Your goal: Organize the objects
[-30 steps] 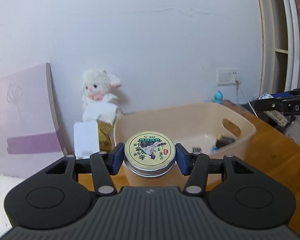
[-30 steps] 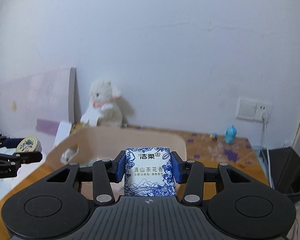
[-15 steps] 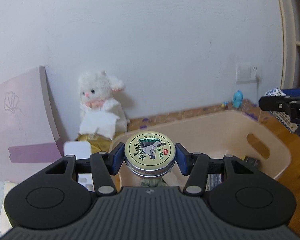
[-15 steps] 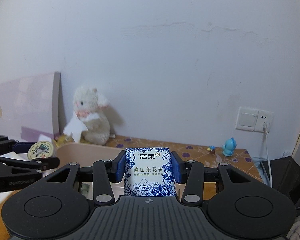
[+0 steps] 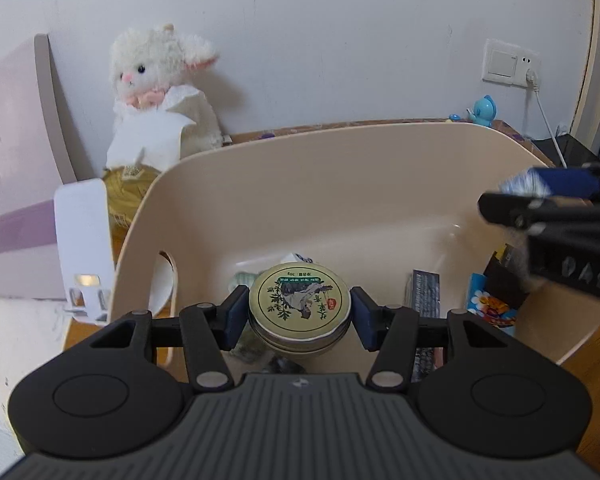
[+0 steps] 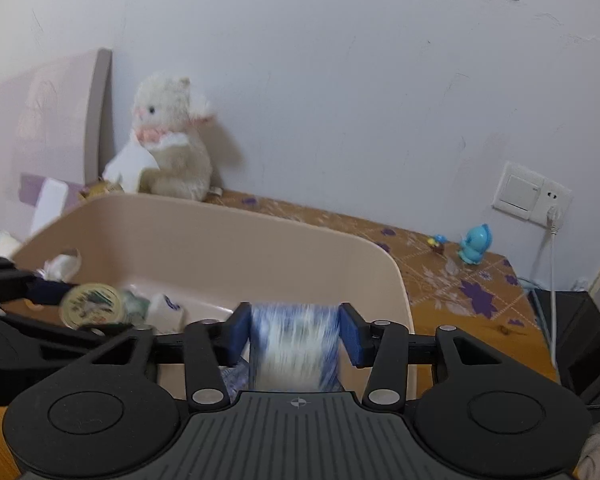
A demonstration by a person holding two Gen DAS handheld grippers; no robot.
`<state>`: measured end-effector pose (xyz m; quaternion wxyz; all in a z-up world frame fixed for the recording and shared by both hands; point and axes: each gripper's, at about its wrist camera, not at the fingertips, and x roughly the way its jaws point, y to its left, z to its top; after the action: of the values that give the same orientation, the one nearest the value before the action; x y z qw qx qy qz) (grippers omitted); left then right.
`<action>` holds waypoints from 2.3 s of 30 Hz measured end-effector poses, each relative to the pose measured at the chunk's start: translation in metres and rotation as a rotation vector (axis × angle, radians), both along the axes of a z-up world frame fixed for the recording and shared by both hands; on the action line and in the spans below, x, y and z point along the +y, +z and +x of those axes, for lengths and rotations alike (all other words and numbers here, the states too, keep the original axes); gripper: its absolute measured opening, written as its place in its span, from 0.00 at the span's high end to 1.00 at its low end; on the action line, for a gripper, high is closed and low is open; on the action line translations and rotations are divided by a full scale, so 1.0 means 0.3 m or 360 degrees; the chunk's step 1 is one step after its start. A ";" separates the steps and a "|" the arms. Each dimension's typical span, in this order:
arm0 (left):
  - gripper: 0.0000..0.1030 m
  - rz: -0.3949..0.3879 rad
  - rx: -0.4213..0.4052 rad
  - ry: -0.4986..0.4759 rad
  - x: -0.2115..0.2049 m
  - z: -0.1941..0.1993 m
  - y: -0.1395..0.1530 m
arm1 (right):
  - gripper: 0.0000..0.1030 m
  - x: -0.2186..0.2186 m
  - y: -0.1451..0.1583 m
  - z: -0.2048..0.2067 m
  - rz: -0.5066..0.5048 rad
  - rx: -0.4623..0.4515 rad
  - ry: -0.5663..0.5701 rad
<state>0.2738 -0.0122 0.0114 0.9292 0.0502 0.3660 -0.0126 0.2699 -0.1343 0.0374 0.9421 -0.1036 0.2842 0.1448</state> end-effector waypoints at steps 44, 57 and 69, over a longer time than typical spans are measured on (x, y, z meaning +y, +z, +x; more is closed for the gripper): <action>0.20 0.0008 -0.0187 0.0188 0.080 -0.654 0.147 | 0.00 -0.203 0.142 -0.588 0.0064 0.0103 0.0009; 0.20 -0.0023 -0.0160 0.0200 0.056 -0.799 0.109 | 0.00 -0.284 0.107 -0.736 0.0168 0.0186 -0.0047; 0.20 -0.0025 -0.0111 0.0198 0.010 -0.906 0.047 | 0.00 -0.289 0.075 -0.845 0.0134 0.0260 0.0004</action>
<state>0.0021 -0.0091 0.0256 0.9407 0.0205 0.3358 0.0439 0.0165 -0.2210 0.0601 0.9191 -0.0521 0.3535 0.1659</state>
